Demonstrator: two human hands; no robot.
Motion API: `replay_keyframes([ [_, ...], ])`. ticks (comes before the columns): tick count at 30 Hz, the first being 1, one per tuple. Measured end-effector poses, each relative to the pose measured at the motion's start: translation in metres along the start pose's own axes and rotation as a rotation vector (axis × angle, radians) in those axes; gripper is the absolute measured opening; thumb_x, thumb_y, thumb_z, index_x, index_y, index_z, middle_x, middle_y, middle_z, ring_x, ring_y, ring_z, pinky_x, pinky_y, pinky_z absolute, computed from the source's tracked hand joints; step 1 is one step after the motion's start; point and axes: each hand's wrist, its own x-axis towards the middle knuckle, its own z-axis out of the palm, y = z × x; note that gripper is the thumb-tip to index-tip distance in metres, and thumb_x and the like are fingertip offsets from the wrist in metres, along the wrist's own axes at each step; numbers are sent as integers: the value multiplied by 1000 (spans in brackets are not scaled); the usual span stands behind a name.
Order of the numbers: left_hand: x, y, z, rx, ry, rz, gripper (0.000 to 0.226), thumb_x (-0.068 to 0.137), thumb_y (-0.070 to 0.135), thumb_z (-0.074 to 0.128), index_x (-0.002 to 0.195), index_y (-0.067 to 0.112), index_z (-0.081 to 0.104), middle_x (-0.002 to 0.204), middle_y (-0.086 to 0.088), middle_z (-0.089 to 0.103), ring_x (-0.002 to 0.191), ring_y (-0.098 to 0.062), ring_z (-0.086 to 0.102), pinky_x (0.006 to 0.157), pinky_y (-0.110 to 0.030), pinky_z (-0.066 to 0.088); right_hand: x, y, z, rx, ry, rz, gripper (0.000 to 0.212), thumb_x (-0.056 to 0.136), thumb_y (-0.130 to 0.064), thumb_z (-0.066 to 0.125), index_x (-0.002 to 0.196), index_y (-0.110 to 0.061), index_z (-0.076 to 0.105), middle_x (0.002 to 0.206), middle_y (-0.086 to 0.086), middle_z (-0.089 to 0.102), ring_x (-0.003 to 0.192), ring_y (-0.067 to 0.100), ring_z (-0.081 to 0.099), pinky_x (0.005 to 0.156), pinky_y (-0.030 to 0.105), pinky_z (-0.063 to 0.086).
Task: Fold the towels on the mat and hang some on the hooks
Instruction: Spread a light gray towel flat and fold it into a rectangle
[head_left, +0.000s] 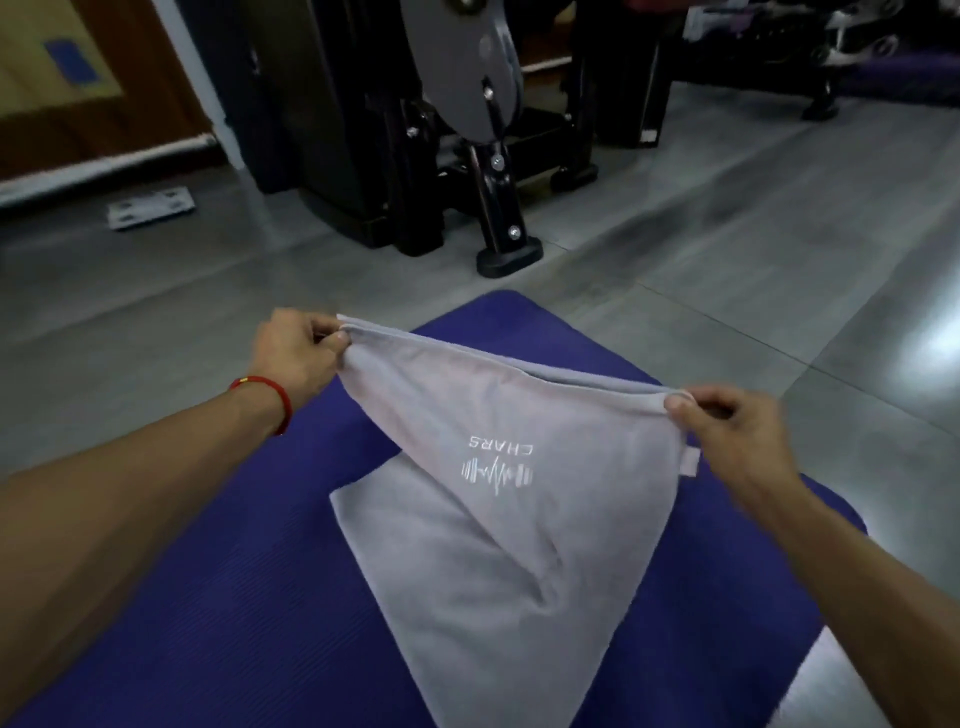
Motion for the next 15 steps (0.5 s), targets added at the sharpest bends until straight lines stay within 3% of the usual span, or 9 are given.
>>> replay_keyframes([
  [2, -17, -16, -47, -44, 81, -72, 17, 90, 8, 64, 92, 12, 80, 72, -6, 72, 56, -12, 58, 55, -25, 48, 7, -56, 19, 24, -64, -103, 4, 89, -15, 77, 90, -19, 75, 82, -6, 73, 68, -3, 66, 66, 12, 51],
  [5, -50, -38, -120, -78, 200, -150, 13, 80, 5, 69, 79, 12, 79, 58, 0, 60, 39, -4, 41, 39, -15, 35, 8, -135, 49, 14, -200, -254, 10, 90, -11, 76, 86, -19, 72, 82, 0, 71, 67, 1, 63, 63, 17, 52],
  [8, -84, -56, -190, -105, 317, -183, 12, 81, 7, 73, 86, 15, 81, 68, 3, 69, 55, -3, 59, 54, -19, 49, 0, -195, 79, -13, -346, -352, 6, 91, -12, 75, 87, -14, 72, 86, 8, 73, 74, 12, 63, 66, 24, 52],
  [10, -103, -68, -230, -153, 384, -196, 14, 83, 7, 75, 93, 16, 80, 82, 0, 75, 79, -19, 71, 73, -34, 60, -8, -228, 98, -42, -433, -423, 6, 91, -14, 75, 86, -15, 72, 87, 7, 74, 78, 13, 66, 71, 27, 54],
  [11, -112, -73, -248, -166, 404, -195, 15, 83, 7, 75, 93, 17, 79, 85, -2, 76, 81, -22, 71, 75, -39, 60, -12, -243, 107, -55, -474, -453, 7, 90, -14, 76, 85, -16, 72, 88, 7, 75, 81, 15, 67, 74, 30, 55],
  [13, -127, -87, -281, -181, 443, -198, 16, 84, 7, 74, 93, 19, 80, 85, -4, 77, 72, -17, 69, 70, -34, 58, -20, -272, 125, -69, -550, -486, 6, 89, -16, 78, 84, -16, 74, 85, 6, 76, 82, 18, 70, 78, 35, 57],
  [15, -140, -100, -308, -227, 502, -209, 15, 84, 8, 73, 92, 19, 80, 86, -4, 77, 78, -16, 73, 78, -34, 60, -25, -298, 142, -74, -566, -528, 5, 88, -19, 80, 84, -18, 77, 82, 2, 77, 82, 18, 72, 78, 35, 58],
])
